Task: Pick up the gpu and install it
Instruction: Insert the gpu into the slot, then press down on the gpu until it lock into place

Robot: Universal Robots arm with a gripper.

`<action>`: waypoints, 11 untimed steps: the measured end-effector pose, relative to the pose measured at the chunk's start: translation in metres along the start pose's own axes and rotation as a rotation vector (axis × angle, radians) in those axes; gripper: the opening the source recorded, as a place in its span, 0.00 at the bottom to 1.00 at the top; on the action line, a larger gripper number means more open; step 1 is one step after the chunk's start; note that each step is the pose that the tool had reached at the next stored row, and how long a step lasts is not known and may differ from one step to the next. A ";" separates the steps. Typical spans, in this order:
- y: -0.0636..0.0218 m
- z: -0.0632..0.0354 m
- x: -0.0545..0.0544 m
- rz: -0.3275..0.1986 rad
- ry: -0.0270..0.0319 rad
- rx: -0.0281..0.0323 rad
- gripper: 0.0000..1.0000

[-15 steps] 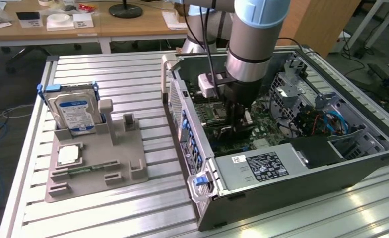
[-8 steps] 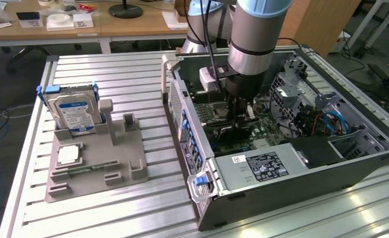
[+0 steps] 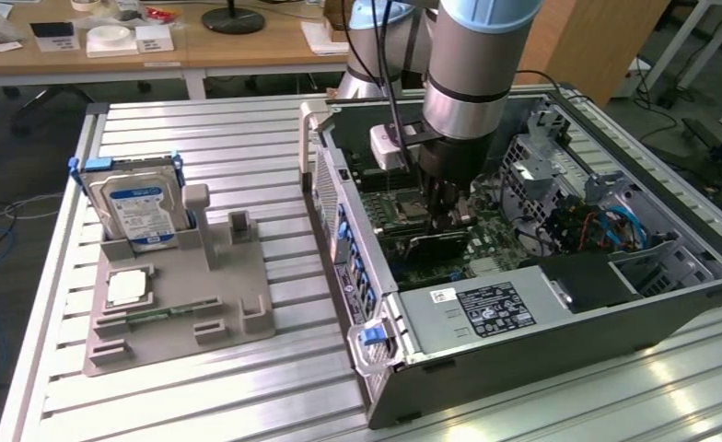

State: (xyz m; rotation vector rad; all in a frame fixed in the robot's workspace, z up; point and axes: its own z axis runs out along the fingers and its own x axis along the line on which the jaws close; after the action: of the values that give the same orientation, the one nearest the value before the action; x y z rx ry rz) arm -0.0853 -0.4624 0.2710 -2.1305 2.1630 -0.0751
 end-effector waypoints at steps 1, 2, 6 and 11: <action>0.0000 0.0000 0.000 0.000 0.0000 0.0000 0.10; 0.0000 0.0000 0.000 0.000 0.0000 0.0000 0.11; 0.0000 0.0000 0.000 0.000 0.0000 0.0000 0.11; 0.0000 0.0000 0.000 0.000 0.0000 0.0000 0.11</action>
State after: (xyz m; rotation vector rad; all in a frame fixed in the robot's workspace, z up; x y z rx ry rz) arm -0.0853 -0.4624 0.2710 -2.1305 2.1630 -0.0752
